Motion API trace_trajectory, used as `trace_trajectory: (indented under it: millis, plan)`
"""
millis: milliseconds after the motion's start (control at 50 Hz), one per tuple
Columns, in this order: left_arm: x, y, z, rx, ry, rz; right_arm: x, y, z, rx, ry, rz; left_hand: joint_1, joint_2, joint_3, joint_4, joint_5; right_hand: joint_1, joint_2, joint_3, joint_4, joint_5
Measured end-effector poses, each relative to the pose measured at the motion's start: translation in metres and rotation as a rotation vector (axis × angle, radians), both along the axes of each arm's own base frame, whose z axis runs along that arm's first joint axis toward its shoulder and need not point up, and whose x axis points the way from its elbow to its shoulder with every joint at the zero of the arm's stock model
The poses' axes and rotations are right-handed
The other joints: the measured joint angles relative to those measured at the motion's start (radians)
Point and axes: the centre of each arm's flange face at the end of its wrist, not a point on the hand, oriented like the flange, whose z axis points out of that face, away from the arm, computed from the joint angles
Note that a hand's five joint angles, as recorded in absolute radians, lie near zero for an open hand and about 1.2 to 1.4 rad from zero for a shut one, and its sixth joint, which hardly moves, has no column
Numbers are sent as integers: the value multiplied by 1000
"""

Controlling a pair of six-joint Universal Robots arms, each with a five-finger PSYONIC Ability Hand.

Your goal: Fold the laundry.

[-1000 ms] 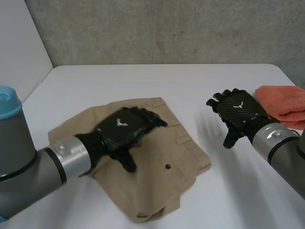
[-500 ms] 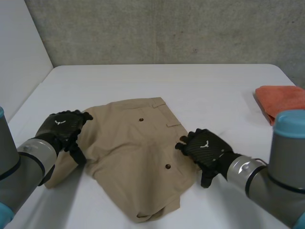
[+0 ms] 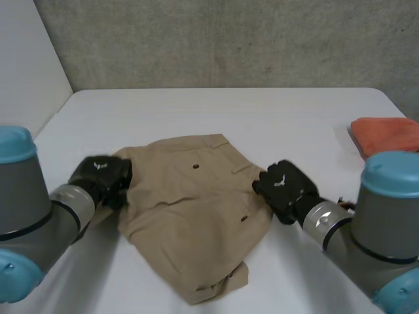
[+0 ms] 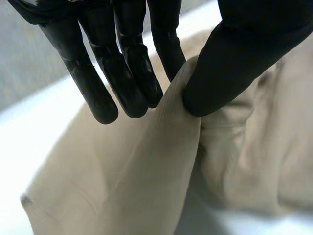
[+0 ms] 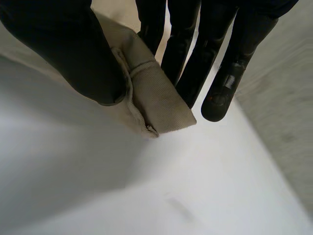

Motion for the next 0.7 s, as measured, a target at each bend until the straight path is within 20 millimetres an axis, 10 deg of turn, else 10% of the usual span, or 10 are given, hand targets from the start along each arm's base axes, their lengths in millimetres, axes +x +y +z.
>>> trace_trajectory:
  millis: [200,400,500,700]
  plan:
    - [-14,51,118,-212,189,-157,-25,21,141,-116,-66,-38,0,2,2,0,0,28,0,0,1,0]
    - [-16,66,162,-160,373,-227,-40,38,238,-258,-196,-71,0,3,2,0,0,38,0,0,1,0]
    - [-23,51,145,-86,375,-223,-36,24,239,-243,-212,-76,0,3,2,1,0,38,0,0,1,0]
    - [-42,-26,47,84,296,-140,-2,-25,150,57,-153,-82,0,4,3,4,0,38,0,17,1,0]
